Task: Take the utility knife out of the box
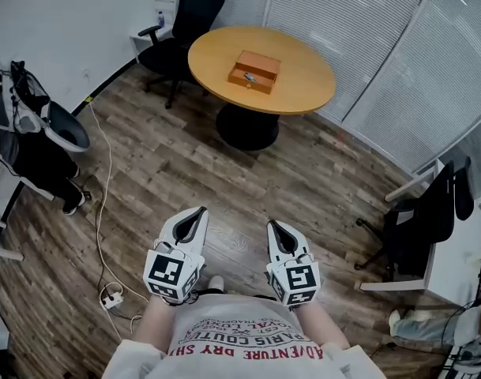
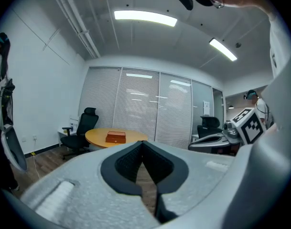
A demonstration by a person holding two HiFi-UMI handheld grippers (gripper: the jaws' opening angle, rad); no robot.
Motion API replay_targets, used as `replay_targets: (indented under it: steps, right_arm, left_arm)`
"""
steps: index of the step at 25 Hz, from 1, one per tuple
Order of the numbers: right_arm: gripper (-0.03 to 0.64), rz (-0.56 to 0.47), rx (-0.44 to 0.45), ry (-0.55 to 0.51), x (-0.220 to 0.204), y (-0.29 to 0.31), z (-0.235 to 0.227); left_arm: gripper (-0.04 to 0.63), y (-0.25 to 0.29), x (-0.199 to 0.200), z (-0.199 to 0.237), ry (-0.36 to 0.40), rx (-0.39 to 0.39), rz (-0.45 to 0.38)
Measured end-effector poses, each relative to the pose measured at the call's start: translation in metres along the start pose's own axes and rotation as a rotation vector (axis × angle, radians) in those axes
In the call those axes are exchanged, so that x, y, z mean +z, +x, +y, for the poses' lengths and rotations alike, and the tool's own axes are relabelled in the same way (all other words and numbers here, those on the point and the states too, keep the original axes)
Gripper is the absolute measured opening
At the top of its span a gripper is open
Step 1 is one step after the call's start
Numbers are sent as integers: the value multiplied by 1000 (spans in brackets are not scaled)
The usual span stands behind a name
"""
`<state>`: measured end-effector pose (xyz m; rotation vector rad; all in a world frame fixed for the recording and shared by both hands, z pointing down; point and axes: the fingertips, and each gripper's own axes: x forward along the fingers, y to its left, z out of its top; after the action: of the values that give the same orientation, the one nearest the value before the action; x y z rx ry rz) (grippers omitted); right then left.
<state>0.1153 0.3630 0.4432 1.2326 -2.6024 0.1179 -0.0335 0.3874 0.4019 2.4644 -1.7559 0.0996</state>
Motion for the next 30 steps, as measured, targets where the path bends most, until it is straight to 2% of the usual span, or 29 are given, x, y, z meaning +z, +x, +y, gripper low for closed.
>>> replay_targets:
  steps: [5, 12, 19, 24, 30]
  right_arm:
    - [8, 19, 20, 16, 2, 32, 4]
    - [8, 32, 61, 34, -4, 77, -35]
    - [8, 32, 162, -36, 11, 136, -118]
    - [8, 19, 184, -46, 31, 171, -191]
    - [8, 18, 201, -41, 34, 198, -260]
  left_arm:
    - [-5, 18, -5, 24, -22, 2, 15]
    - [-5, 68, -16, 34, -25, 36, 57]
    - [-5, 157, -3, 33, -14, 124, 53]
    - [-5, 215, 22, 35, -8, 197, 33]
    - [-5, 279, 28, 21, -15, 232, 26]
